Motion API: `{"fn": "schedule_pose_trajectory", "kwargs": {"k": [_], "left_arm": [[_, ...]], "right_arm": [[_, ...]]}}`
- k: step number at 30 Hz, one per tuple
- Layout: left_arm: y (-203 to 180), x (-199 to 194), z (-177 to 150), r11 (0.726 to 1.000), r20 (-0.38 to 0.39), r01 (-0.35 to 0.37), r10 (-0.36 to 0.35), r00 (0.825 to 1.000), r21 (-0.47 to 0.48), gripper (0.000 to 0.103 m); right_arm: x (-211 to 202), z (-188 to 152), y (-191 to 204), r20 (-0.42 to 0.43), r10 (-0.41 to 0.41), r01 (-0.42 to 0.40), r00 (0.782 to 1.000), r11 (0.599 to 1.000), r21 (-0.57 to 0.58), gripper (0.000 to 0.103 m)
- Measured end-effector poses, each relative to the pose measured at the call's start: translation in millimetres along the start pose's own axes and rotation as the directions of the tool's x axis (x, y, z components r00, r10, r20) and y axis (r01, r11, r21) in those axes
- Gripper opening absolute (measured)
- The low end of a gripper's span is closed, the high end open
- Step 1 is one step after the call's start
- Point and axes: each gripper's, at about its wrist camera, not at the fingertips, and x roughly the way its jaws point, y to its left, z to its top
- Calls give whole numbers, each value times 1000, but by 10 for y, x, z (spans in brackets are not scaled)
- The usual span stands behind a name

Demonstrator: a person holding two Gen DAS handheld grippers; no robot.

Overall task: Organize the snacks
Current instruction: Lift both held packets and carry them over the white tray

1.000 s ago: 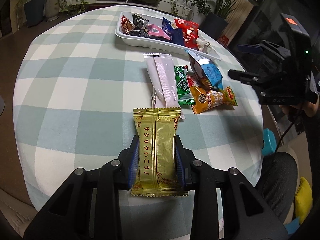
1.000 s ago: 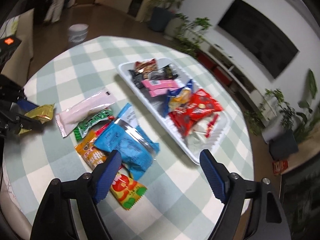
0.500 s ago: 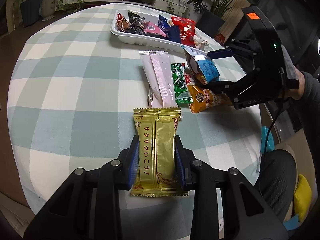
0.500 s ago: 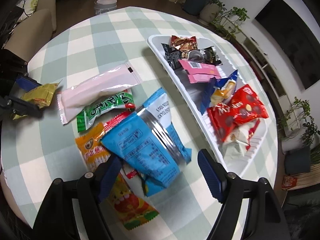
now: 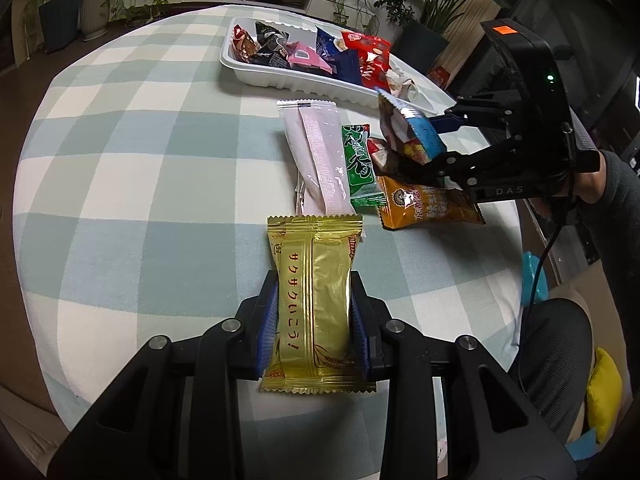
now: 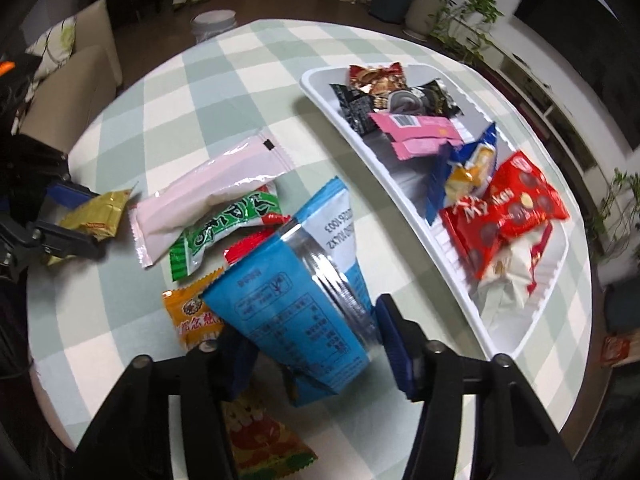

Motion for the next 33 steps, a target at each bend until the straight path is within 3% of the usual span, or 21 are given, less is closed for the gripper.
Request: {"fn": "schedule_pose_trajectory", "kwargs": {"k": [10, 17, 22, 26, 30, 33], "left_arm": [[2, -6, -5, 1000, 8, -3, 3, 1000, 2, 30], [2, -52, -11, 1000, 34, -6, 6, 999, -5, 30], [34, -135, -17, 1000, 70, 4, -2, 998, -25, 30], [57, -202, -19, 999, 100, 18, -14, 995, -40, 30], [108, -272, -1, 995, 125, 63, -54, 991, -72, 30], [161, -339, 37, 988, 147, 110, -94, 985, -108, 30]], "right_arm": [[-243, -258, -147, 92, 7, -21, 996, 988, 152, 40], [-524, -470, -277, 239, -2, -84, 971, 933, 351, 39], [-767, -586, -318, 386, -10, -208, 922, 831, 517, 39], [-810, -679, -342, 444, -5, -309, 896, 711, 632, 39], [-802, -732, -333, 468, -12, -357, 884, 629, 691, 39], [-817, -791, -357, 471, -36, -360, 881, 596, 718, 39]]}}
